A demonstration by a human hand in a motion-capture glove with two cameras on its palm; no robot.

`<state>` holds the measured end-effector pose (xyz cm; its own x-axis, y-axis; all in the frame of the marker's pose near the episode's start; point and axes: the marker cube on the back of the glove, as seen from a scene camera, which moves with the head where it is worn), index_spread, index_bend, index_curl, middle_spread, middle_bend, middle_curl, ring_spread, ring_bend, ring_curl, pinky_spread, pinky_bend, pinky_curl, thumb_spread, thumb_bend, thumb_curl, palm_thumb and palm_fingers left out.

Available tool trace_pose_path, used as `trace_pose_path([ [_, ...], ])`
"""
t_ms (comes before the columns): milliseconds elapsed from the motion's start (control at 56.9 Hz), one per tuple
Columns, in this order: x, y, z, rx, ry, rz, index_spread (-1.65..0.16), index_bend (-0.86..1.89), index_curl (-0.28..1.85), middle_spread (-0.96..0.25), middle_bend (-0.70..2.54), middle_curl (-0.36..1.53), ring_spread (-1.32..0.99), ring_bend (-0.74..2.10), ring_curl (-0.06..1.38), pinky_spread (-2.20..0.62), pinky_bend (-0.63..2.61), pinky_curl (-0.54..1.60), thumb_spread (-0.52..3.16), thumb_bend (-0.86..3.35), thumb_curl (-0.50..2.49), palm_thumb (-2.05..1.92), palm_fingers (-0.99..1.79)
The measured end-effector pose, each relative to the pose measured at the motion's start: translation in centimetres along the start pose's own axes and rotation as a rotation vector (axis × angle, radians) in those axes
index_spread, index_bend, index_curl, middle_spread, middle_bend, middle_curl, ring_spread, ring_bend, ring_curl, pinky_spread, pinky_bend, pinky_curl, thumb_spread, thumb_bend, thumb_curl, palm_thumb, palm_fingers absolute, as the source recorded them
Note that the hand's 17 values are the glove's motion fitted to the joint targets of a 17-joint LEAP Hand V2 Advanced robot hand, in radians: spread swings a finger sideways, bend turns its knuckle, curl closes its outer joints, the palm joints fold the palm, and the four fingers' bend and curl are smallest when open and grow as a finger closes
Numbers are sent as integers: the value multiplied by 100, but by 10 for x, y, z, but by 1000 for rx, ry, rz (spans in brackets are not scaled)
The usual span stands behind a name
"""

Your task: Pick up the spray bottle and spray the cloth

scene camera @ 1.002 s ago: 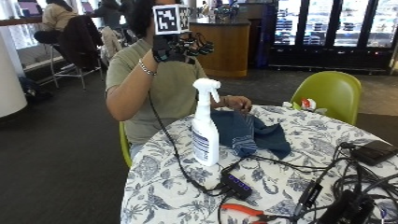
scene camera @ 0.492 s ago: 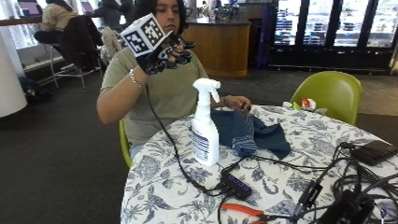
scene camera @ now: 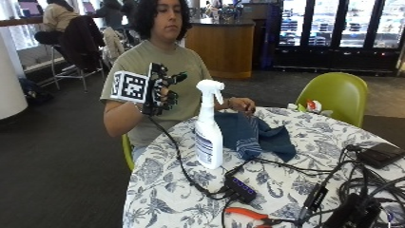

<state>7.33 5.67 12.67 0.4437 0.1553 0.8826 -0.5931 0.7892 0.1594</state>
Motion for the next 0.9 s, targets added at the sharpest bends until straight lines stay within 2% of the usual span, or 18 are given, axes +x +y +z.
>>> trace_pose_path([
  [70, 10, -9, 2, 14, -15, 14, -38, 13, 19, 10, 19, 31, 3, 45, 29, 20, 42, 34, 102, -2, 36, 73, 17],
  [158, 21, -34, 9, 142, -44, 47, -38, 13, 19, 10, 19, 31, 4, 46, 29, 20, 43, 34, 101, -2, 37, 74, 17],
  [228, 31, -36, 10, 34, -107, 62, -38, 13, 19, 10, 19, 31, 4, 46, 29, 20, 43, 34, 101, -2, 37, 75, 17],
  [404, 54, -70, 17, 108, -171, 116, -38, 15, 21, 10, 18, 30, 3, 47, 30, 20, 42, 34, 109, -1, 38, 75, 20],
  [527, 62, -84, 24, 101, -162, 117, -38, 12, 21, 9, 19, 30, 3, 51, 31, 20, 41, 34, 108, -4, 37, 70, 25],
  [597, 63, -86, 29, 128, -155, 88, -36, 8, 19, 8, 26, 33, 2, 57, 32, 18, 42, 33, 105, -4, 36, 66, 41],
  [633, 62, -89, 30, 172, -158, 82, -33, 7, 18, 5, 30, 35, -1, 63, 34, 14, 44, 33, 104, -4, 36, 65, 57],
  [650, 61, -90, 30, 198, -164, 79, -32, 8, 18, 1, 34, 37, -4, 69, 36, 6, 49, 35, 103, -4, 36, 64, 76],
  [685, 59, -92, 29, 243, -185, 76, -31, 13, 19, -3, 37, 39, -8, 72, 36, -2, 53, 36, 102, -4, 36, 63, 97],
  [703, 58, -92, 29, 261, -196, 76, -30, 15, 20, -5, 39, 40, -10, 74, 37, -5, 55, 36, 102, -4, 36, 63, 104],
  [721, 57, -93, 28, 276, -206, 77, -30, 13, 20, -6, 37, 40, -11, 74, 37, -7, 54, 36, 102, -3, 36, 63, 98],
  [756, 55, -95, 26, 306, -215, 76, -30, 28, 27, -9, 44, 44, -13, 77, 42, -7, 65, 43, 105, -2, 36, 64, 124],
  [826, 54, -100, 26, 376, -183, 7, -29, 45, 35, -12, 54, 50, -16, 81, 48, -9, 76, 50, 114, 1, 37, 68, 136],
  [896, 51, -95, 28, 314, -185, 7, -28, 63, 43, -14, 66, 57, -18, 86, 53, -11, 82, 56, 123, 5, 40, 73, 139],
])
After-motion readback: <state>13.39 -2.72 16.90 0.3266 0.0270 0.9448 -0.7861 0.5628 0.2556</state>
